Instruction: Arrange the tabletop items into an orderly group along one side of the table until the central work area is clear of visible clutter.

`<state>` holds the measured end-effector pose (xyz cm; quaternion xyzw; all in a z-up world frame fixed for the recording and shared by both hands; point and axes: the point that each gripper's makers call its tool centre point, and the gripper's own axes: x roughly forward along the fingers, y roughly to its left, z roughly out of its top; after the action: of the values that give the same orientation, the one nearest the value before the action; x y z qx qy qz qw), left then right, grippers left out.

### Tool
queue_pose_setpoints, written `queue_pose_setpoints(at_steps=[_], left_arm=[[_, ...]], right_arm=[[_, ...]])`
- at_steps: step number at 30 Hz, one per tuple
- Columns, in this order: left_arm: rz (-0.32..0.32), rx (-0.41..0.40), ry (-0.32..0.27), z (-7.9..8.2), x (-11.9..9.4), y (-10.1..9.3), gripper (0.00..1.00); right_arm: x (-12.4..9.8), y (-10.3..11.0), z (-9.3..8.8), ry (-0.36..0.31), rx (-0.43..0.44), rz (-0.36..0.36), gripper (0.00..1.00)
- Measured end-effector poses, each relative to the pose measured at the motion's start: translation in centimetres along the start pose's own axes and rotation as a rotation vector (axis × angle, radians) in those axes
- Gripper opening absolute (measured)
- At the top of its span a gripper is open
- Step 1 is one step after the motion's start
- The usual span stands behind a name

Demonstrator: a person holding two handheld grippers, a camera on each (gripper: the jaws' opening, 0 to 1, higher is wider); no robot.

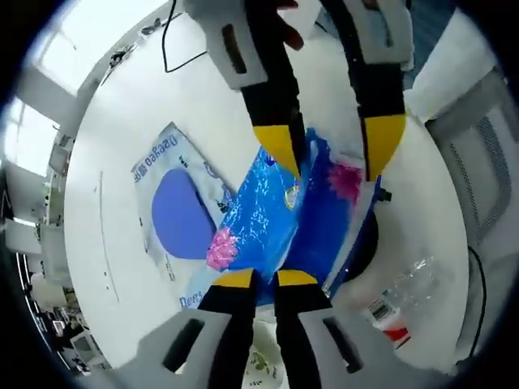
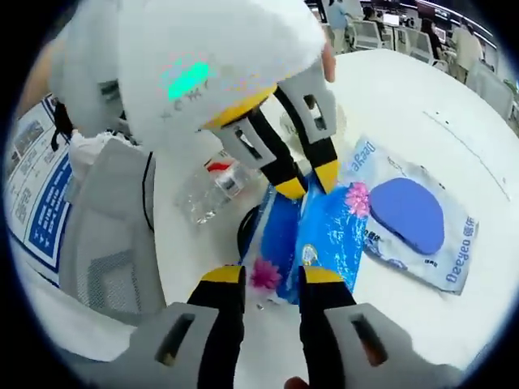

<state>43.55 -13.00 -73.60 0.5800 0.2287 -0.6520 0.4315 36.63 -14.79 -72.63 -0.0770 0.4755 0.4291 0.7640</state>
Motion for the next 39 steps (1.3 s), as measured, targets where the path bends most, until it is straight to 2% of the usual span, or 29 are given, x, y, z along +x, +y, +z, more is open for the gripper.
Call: queue_pose_setpoints(at_steps=[4, 7, 9, 13, 15, 17, 19, 22, 26, 30, 39], left_arm=[[-0.042, -0.086, -0.031, 0.4, -0.3, -1.1, 0.00], [-0.045, -0.067, -0.021, 0.5, -0.7, -1.5, 0.00], [-0.057, -0.115, -0.007, 0.4, -1.0, -1.8, 0.00], [-0.053, -0.215, -0.043, 1.3, -2.0, -2.0, 0.00], [-0.042, -0.237, -0.054, 1.9, -2.4, -1.8, 0.00], [-0.037, -0.292, -0.063, 2.6, -2.8, -1.7, 0.00], [-0.009, -0.319, -0.072, 3.3, -3.1, -1.1, 0.00], [0.023, -0.338, -0.092, 4.5, -3.5, -0.3, 0.00], [0.046, -0.323, -0.104, 6.1, -3.5, 0.7, 0.00], [0.072, -0.361, -0.140, 7.8, -3.2, 2.3, 0.00], [0.126, -0.400, -0.183, 11.9, -3.2, 7.2, 0.00]], right_arm=[[-0.2, -0.1, -1.2, -0.001, 0.020, 0.016, 0.06], [-0.4, -0.4, -1.2, 0.001, -0.021, 0.016, 0.00], [-0.9, -0.5, -0.8, -0.019, 0.004, 0.039, 0.00], [-2.4, -0.8, -1.1, -0.046, 0.065, 0.062, 0.00], [-3.0, -1.0, -1.2, -0.057, 0.039, 0.053, 0.00], [-3.8, -1.5, -1.3, -0.061, -0.009, 0.039, 0.00], [-4.7, -2.2, -1.3, -0.069, -0.062, 0.019, 0.00], [-6.1, -3.2, -1.5, -0.080, -0.097, -0.004, 0.00], [-8.2, -5.1, -1.6, -0.103, -0.085, -0.021, 0.00], [-9.8, -6.9, -1.8, -0.118, -0.103, -0.048, 0.00], [-14.4, -11.3, -2.5, -0.157, -0.111, -0.116, 0.00]])
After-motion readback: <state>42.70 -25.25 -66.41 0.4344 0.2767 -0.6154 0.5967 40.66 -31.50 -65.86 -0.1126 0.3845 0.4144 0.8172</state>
